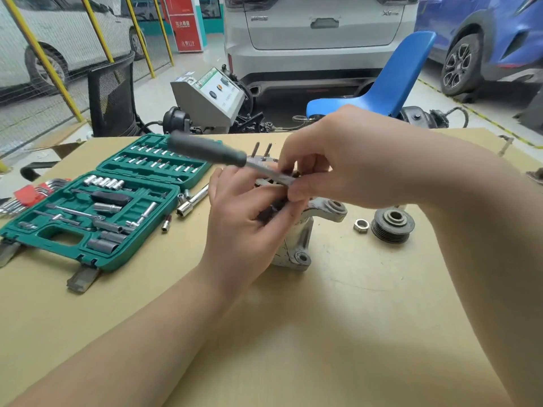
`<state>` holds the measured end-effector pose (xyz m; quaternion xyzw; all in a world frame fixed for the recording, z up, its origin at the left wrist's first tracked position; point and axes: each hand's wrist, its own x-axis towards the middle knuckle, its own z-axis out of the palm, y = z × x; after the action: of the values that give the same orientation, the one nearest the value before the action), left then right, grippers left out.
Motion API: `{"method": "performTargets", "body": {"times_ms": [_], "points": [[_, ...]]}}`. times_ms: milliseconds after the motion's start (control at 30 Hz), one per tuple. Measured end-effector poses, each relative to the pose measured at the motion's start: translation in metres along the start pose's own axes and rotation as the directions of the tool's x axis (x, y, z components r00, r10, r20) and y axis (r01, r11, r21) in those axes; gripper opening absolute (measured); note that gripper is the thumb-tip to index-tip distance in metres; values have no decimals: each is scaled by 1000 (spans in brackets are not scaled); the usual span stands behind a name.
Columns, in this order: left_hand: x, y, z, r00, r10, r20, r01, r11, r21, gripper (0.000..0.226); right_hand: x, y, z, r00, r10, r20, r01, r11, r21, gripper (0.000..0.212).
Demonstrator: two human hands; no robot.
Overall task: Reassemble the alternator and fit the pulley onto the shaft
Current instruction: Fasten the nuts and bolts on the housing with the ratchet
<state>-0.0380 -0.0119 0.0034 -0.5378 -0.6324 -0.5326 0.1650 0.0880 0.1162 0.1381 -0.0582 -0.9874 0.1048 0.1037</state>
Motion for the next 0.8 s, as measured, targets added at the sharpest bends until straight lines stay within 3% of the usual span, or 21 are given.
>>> {"method": "performTargets", "body": {"times_ms": [67, 167, 267, 367, 500, 633, 800], "points": [[0, -2, -1, 999, 28, 17, -28, 1000, -10, 8, -2, 0, -2, 999, -39, 21, 39, 999, -2, 19], [-1, -3, 1, 999, 47, -5, -47, 999, -8, 3, -5, 0, -4, 999, -26, 20, 26, 1000, -16, 19], [-1, -2, 4, 997, 41, -59, -40, 999, 11, 19, -1, -3, 3, 999, 23, -27, -24, 999, -31, 18], [-1, -2, 2, 998, 46, -31, -45, 999, 22, 13, 3, -4, 8, 998, 43, -51, -47, 995, -85, 31], [-1, -2, 0, 999, 52, 11, -52, 999, -5, 15, 0, -2, 1, 1000, 6, 4, -6, 1000, 10, 15], [-1, -7, -2, 998, 24, 60, -26, 999, 46, 16, -6, -2, -4, 999, -41, 33, 41, 999, 17, 21], [-1, -6, 2, 998, 60, -23, -59, 997, 40, 17, 1, -4, 7, 999, 36, -30, -38, 997, -62, 21]]}}
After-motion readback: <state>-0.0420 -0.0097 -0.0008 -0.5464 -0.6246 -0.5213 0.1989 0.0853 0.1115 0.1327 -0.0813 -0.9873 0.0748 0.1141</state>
